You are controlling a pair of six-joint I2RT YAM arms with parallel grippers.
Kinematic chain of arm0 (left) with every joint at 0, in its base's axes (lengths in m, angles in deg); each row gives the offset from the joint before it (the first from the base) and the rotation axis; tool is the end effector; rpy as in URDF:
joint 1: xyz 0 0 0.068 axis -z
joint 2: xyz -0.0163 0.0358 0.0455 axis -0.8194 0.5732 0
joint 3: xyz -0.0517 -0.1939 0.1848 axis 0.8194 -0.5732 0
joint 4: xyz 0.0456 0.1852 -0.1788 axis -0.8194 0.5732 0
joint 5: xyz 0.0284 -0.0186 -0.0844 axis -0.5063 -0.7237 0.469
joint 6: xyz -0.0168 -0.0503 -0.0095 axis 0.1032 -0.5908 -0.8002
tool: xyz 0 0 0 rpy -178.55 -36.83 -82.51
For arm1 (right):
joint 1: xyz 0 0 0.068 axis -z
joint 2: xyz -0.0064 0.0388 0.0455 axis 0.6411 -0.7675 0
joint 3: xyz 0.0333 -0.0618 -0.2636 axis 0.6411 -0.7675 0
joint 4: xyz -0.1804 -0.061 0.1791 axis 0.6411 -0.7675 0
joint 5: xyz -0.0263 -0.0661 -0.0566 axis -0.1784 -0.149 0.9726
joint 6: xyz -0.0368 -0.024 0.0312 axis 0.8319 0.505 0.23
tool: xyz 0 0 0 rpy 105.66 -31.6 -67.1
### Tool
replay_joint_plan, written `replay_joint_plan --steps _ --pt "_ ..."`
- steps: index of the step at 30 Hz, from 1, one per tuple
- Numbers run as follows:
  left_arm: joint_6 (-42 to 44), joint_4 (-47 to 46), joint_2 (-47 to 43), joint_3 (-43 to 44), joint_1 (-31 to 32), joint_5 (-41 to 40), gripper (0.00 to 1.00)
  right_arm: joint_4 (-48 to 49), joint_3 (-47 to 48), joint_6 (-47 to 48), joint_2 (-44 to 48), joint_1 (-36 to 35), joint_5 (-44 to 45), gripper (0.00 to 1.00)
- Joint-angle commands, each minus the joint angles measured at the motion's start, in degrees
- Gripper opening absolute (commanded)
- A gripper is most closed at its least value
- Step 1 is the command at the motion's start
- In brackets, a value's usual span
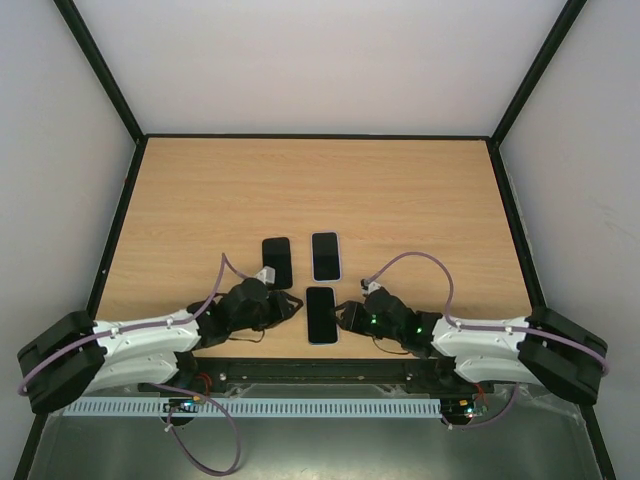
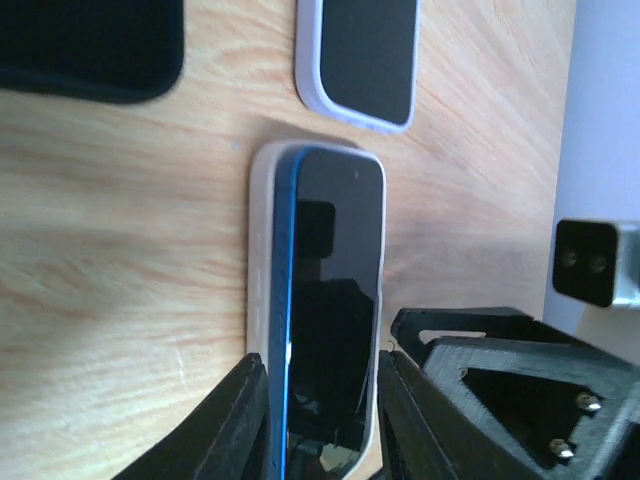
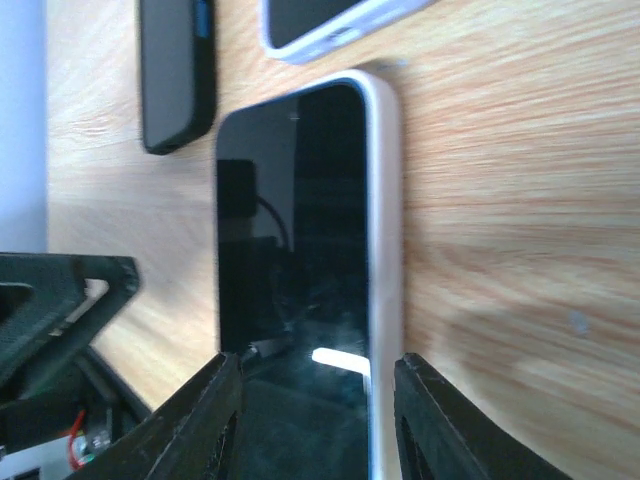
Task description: Put the phone into the phone case
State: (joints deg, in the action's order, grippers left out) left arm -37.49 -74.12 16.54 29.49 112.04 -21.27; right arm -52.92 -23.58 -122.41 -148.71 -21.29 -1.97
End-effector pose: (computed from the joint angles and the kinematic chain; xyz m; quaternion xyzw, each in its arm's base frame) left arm 0.1065 -0.1685 0.1537 -0.1132 0.8622 -0.4606 0.1779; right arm 0.0849 0.1676 0.1350 0.0003 0.8711 0.4703 0.1410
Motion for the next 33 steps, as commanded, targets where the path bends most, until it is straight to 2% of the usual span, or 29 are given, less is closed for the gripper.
replay_joint_plan --steps 1,12,20,25,33 --pt "3.37 -0.82 -0.08 -1.08 -3.23 2.88 0.31 4.03 -0.08 0.75 -4.67 1.15 0.02 0.42" --pt "4.63 -11.19 9.76 -2.50 -4.83 8.75 0.31 9.29 0.90 1.00 -10.86 1.66 -2.82 0.46" --pt "4.62 -16.56 16.98 -2.29 -4.88 11.58 0.17 16.17 0.57 -0.75 -15.41 3.08 -6.38 0.45" --pt "4.67 -15.95 17.55 -2.35 -4.76 11.38 0.10 19.50 -0.50 -2.22 -13.71 3.61 -6.60 0.45" --pt "2.36 -16.26 15.43 -3.91 -2.90 10.09 0.08 28.27 -0.49 -5.42 -11.86 3.68 -12.39 0.45"
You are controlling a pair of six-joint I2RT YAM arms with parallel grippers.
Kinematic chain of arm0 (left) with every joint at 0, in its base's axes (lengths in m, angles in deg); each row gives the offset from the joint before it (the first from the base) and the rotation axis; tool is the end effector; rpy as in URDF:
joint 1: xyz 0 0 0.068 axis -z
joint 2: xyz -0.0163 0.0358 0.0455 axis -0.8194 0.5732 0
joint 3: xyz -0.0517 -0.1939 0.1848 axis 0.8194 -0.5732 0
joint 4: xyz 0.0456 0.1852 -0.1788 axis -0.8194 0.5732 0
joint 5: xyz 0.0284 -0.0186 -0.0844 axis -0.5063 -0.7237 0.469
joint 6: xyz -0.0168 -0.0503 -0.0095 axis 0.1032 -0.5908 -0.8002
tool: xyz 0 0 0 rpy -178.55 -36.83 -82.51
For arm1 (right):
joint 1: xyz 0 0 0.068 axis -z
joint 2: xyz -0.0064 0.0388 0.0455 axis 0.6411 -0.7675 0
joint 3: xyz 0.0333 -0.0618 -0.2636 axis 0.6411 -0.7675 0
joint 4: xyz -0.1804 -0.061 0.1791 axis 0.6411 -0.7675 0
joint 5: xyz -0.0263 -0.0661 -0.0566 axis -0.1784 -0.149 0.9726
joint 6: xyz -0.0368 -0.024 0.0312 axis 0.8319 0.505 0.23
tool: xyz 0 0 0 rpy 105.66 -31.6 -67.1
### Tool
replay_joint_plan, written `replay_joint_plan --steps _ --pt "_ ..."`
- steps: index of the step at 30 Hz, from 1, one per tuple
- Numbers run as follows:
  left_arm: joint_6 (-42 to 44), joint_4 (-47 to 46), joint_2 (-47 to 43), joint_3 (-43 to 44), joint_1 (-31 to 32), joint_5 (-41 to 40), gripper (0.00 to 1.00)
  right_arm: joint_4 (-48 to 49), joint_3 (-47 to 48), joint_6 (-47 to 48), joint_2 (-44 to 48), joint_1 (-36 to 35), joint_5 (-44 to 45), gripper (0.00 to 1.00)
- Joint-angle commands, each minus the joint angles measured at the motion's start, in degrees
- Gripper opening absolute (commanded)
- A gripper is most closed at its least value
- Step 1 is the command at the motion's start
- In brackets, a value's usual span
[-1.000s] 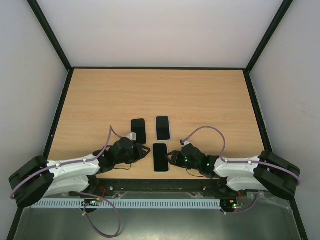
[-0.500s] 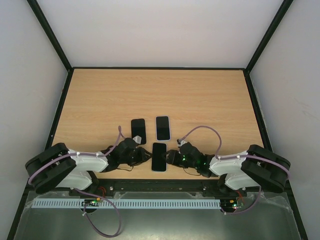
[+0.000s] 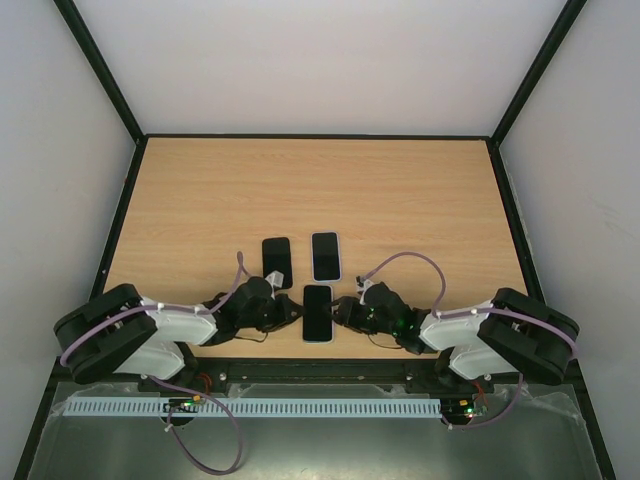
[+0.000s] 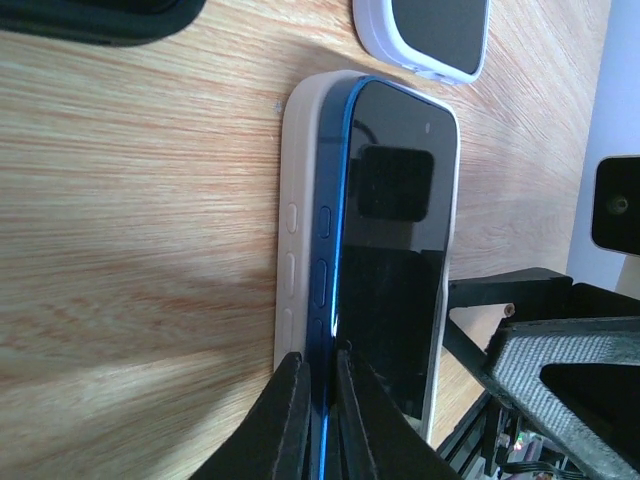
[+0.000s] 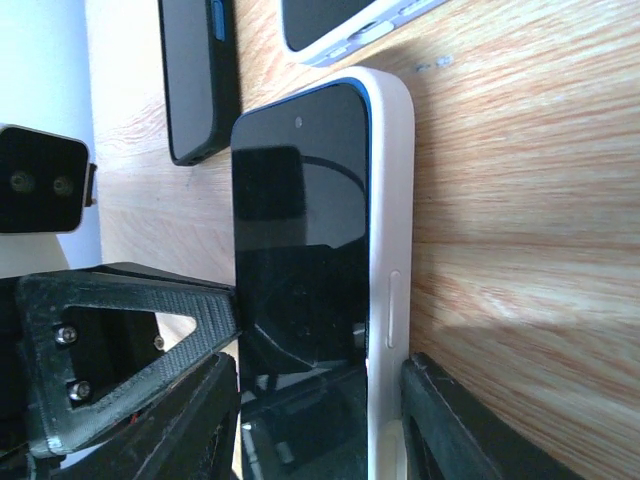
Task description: Put the phone into the phone case
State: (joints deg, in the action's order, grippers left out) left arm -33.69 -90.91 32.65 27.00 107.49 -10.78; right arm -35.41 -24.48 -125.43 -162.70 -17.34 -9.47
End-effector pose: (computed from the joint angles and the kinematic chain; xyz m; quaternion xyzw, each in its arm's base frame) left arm 0.1220 -0.1733 0.1167 -0.0763 0.8695 -0.4697 0.1322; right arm 0.1007 0.1766 0.1170 0.0168 0.8553 0.5077 0.1026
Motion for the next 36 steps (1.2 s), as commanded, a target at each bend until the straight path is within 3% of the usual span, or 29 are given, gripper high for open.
replay_joint_plan --steps 1,11,20,27,30,36 --pt "-1.90 0.76 -0.71 -1.42 1.87 -0.72 0.08 11.25 0.26 -2.56 2.58 -0.32 -5.08 0.45" --pt "-3.87 1.12 -1.09 -0.98 2.89 -1.66 0.13 16.24 -0.35 -2.24 0.79 -0.82 -7.29 0.46" --pt "-5.05 2.76 -3.46 -2.06 3.66 -3.06 0.14 26.80 -1.96 -5.17 -2.56 -0.80 -10.05 0.46" --pt "-5.46 2.03 -3.42 -2.42 4.05 -3.46 0.15 20.55 -1.30 -3.69 -5.70 -0.80 -8.20 0.45" --pt "-5.55 1.19 -3.11 -2.34 4.09 -3.16 0.16 19.17 -1.19 -3.48 -6.76 -0.84 -7.51 0.39" --pt "-6.28 -0.64 -2.80 -3.20 4.31 -2.40 0.16 14.75 -0.16 -1.47 -7.86 -0.80 -5.53 0.14"
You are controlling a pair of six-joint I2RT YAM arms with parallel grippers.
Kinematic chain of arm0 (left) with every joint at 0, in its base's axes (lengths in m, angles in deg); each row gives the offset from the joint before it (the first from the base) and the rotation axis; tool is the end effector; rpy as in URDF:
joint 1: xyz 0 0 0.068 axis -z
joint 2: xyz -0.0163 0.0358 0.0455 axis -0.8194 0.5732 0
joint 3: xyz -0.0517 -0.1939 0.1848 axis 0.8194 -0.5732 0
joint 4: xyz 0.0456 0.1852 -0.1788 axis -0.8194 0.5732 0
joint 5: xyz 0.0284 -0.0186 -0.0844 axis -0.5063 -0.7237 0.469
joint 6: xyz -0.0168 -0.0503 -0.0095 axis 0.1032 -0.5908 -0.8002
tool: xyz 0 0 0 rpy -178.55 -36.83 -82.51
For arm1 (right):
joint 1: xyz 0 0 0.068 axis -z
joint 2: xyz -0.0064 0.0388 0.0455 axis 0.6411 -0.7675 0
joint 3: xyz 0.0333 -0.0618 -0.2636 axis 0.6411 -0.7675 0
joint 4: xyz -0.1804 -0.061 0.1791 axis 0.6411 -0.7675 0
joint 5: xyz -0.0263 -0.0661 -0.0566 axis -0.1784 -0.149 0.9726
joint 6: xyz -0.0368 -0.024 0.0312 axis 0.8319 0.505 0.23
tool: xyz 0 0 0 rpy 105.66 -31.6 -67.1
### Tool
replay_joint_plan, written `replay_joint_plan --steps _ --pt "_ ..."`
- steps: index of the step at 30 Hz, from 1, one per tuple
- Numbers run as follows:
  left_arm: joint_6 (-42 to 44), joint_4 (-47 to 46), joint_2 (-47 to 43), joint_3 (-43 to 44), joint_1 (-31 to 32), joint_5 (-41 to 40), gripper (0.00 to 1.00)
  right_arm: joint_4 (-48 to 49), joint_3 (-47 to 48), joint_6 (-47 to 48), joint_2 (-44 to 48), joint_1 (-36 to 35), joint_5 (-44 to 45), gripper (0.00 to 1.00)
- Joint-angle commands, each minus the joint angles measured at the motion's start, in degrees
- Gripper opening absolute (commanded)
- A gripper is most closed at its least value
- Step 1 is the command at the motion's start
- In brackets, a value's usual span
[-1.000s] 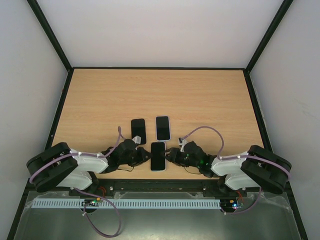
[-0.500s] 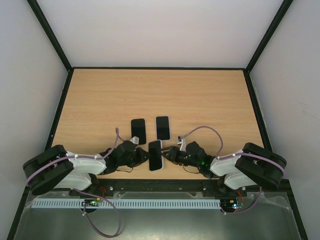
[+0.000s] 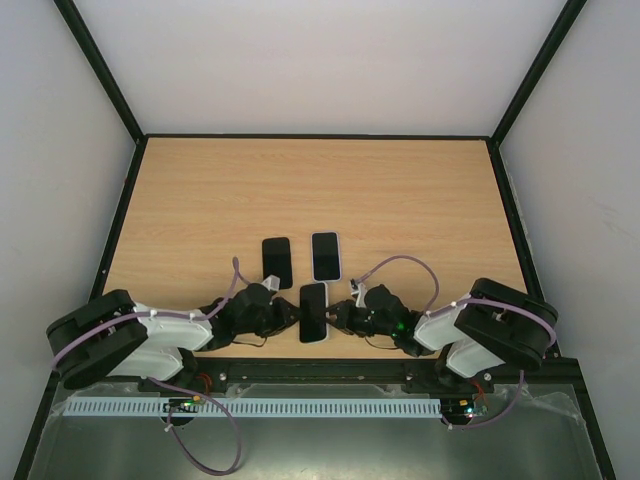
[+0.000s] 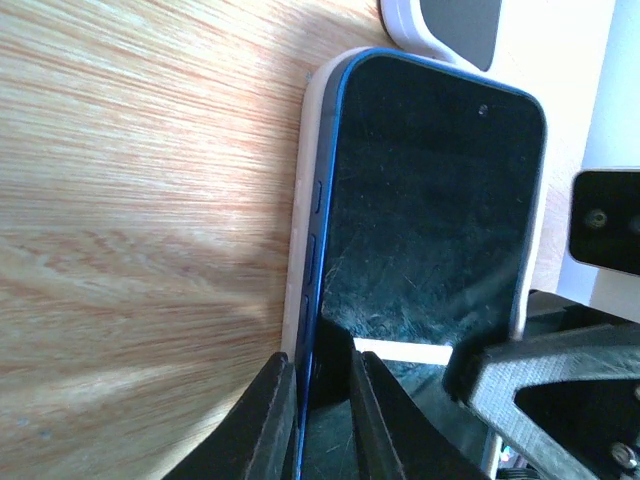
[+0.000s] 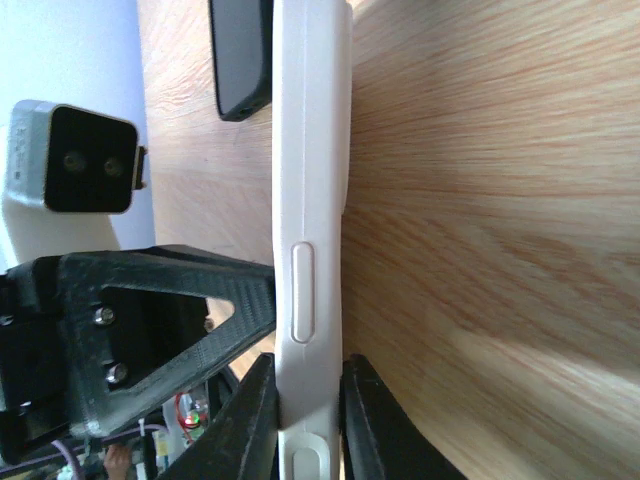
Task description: Put the phone into the phone case
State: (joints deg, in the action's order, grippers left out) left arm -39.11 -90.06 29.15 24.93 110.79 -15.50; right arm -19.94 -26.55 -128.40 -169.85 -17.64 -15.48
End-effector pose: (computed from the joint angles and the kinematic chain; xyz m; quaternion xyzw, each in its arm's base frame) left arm 0.1088 -0.1704 0.1173 -0.1115 0.8659 -0.4695 0.1317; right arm 0.0981 0.1809 0.1121 -0.0035 0.8233 0.5632 0.0700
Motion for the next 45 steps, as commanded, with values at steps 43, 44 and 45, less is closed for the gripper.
replay_joint_plan --steps 43,44,45 --pt "3.36 -2.56 -48.77 -3.24 -8.66 10.39 0.64 19.72 0.60 -5.66 22.88 -1.01 -16.21 0.07" --pt "2.70 -3.94 -48.59 -3.66 -8.69 10.41 0.61 19.85 0.46 -5.71 22.93 -1.11 -16.29 0.07" --pt "2.22 -5.31 -48.47 -4.05 -8.67 10.41 0.58 19.98 0.47 -5.77 23.01 -1.11 -16.33 0.07"
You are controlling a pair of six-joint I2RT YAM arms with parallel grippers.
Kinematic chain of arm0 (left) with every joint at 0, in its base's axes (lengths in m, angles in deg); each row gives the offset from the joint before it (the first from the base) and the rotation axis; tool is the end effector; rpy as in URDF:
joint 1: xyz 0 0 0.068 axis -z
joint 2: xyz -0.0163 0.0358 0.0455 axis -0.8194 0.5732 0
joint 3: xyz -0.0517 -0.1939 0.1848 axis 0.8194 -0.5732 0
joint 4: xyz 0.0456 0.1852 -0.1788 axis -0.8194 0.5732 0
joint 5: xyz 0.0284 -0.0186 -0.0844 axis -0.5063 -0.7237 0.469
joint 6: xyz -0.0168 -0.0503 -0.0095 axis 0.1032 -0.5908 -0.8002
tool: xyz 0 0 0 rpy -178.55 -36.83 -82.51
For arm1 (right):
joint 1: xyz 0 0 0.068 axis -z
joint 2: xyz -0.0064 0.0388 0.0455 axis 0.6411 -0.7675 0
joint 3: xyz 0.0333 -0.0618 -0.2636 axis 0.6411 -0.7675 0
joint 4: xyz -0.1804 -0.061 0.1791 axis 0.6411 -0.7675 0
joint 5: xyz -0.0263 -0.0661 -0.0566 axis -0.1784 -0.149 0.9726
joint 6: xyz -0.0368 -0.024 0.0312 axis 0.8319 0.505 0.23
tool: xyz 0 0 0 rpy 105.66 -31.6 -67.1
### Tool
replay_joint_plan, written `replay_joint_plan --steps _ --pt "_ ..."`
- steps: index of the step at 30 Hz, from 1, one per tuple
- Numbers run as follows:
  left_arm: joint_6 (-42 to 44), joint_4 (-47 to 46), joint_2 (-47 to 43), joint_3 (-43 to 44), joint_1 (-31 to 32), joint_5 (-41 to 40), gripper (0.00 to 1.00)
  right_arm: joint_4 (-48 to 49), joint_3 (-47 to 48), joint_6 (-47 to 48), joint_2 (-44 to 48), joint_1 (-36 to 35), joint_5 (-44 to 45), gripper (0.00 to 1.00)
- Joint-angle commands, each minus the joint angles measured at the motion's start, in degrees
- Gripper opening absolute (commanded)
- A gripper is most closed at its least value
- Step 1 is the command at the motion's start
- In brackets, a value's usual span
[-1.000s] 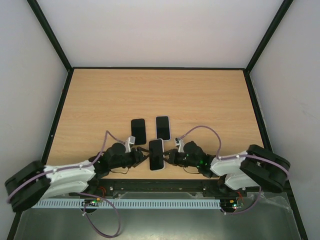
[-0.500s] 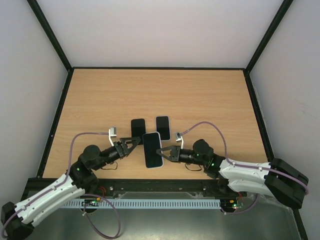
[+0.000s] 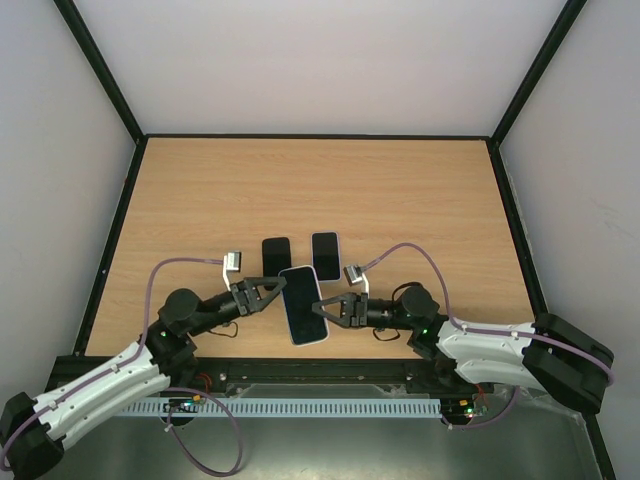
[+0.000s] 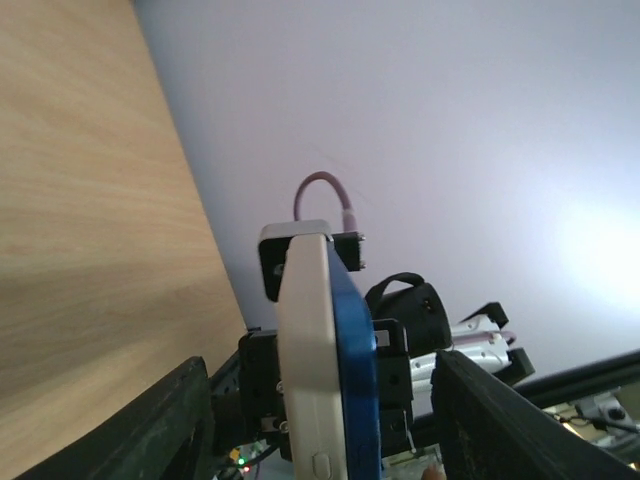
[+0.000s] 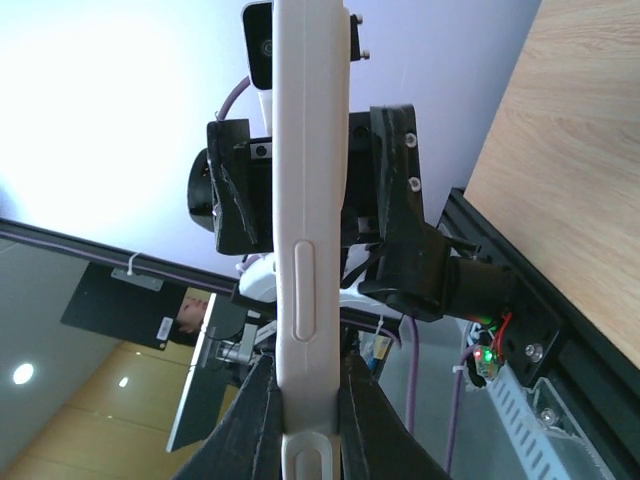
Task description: Put the phone into the phone case
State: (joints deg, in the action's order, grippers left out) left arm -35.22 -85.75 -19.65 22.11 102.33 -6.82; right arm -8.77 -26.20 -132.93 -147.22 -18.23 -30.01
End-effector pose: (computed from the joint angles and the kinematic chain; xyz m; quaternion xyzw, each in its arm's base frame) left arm 0.0857 -0.1093 0.2272 -0.0174 0.6488 -0.7018 0.2936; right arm 0.0794 0.1695 0.2051 -0.1496 0.6333 0.7548 0.0827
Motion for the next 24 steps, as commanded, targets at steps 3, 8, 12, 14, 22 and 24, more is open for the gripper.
replay_joint_plan --steps 3,8,12,14,22,24 --pt "-2.47 -10.72 0.55 -1.81 -0.32 1.53 0.51 8.50 0.00 -1.10 0.55 -0.60 -1.86 0.07" --pt "-2.86 -10.53 0.54 -2.00 -0.32 0.96 0.29 8.84 -0.51 -1.17 0.42 -0.74 -1.93 0.07" --pt "-2.95 -9.74 0.83 -1.80 -0.35 0.48 0.13 8.62 -0.50 -1.14 0.26 -0.78 -2.21 0.07" --pt "-2.96 -8.93 1.17 -1.59 -0.34 0.13 0.04 8.29 -0.56 -1.04 0.24 -0.88 -2.13 0.08" --pt "-2.04 -1.56 1.71 0.18 -0.40 -1.30 0.02 5.57 -0.20 0.13 0.37 -0.91 -1.25 0.10" --pt "-1.74 -0.25 1.56 0.56 -0.42 -1.43 0.02 5.58 -0.25 0.08 0.48 -0.90 -1.27 0.10"
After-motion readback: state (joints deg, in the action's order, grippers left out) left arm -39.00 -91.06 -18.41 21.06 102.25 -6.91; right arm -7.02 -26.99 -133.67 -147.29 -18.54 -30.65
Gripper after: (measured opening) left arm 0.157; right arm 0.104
